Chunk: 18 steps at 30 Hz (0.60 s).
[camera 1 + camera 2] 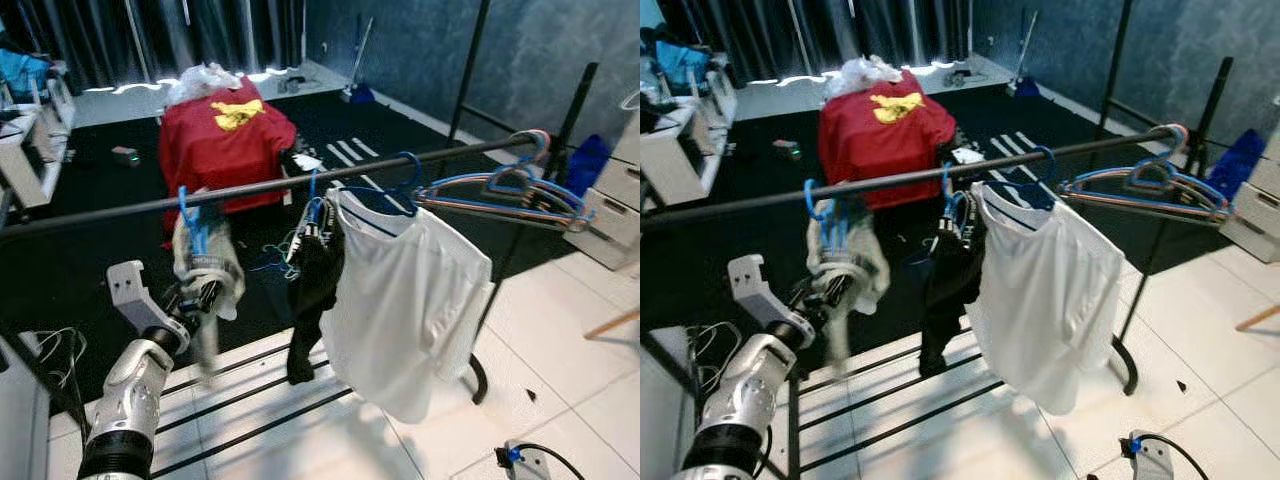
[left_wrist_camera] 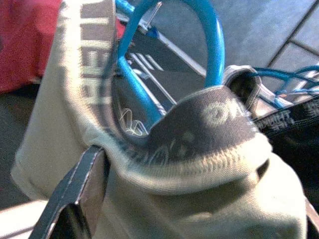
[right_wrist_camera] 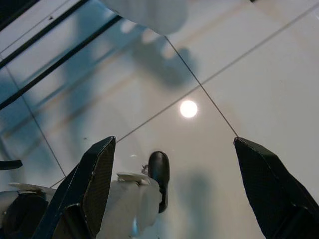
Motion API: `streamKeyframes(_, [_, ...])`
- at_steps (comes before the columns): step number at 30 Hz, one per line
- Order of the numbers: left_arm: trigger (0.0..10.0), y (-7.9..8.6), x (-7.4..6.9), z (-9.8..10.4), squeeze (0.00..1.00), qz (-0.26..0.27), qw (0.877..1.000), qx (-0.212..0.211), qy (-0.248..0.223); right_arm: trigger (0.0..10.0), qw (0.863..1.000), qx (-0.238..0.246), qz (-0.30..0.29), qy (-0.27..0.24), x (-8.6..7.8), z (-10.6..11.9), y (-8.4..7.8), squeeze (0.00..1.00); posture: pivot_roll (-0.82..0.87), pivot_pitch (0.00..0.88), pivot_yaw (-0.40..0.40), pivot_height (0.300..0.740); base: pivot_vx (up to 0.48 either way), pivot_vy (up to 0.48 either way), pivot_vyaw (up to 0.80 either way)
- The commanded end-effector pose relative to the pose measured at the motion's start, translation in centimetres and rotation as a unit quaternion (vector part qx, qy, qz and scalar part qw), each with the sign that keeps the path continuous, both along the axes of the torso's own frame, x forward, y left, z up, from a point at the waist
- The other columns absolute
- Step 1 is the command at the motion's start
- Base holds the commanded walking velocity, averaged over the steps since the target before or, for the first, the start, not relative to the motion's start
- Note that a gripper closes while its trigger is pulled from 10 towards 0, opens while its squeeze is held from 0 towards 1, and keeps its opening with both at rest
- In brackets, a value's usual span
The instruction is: Hang hanger
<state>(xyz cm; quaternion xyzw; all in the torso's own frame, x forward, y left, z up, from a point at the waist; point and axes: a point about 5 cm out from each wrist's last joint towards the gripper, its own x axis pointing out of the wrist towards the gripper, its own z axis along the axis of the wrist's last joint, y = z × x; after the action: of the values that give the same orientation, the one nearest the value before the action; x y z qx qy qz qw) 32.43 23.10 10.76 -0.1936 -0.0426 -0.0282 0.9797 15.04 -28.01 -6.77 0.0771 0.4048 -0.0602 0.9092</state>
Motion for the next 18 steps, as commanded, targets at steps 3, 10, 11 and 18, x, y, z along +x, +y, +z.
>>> streamKeyframes(3, [10.0,0.3,0.0,0.3,0.0,-0.001,1.0,-0.005,-0.011,10.0,1.0,0.004,-0.001,-0.007,0.3,0.1,0.1,0.0,0.15,0.0,0.017,0.74,0.0,0.0,0.0])
streamKeyframes(10, [10.0,-2.2,-1.4,-1.3,0.0,-0.115,0.991,0.064,0.016,10.0,1.0,0.004,-0.001,-0.007,0.2,0.1,0.1,0.0,0.15,0.0,0.021,0.74,0.0,0.0,0.0])
streamKeyframes(11, [10.0,-2.2,-1.4,-1.3,0.0,-0.115,0.991,0.064,0.016,10.0,1.0,0.004,-0.001,-0.007,0.2,0.1,0.1,0.0,0.15,0.0,0.021,0.74,0.0,0.0,0.0])
streamKeyframes(18, [10.0,-2.1,-4.5,-5.9,0.0,-0.241,0.937,0.204,0.15,10.0,1.0,0.004,-0.001,-0.006,0.2,0.1,0.1,0.0,0.16,0.0,0.016,0.74,0.0,0.0,0.0])
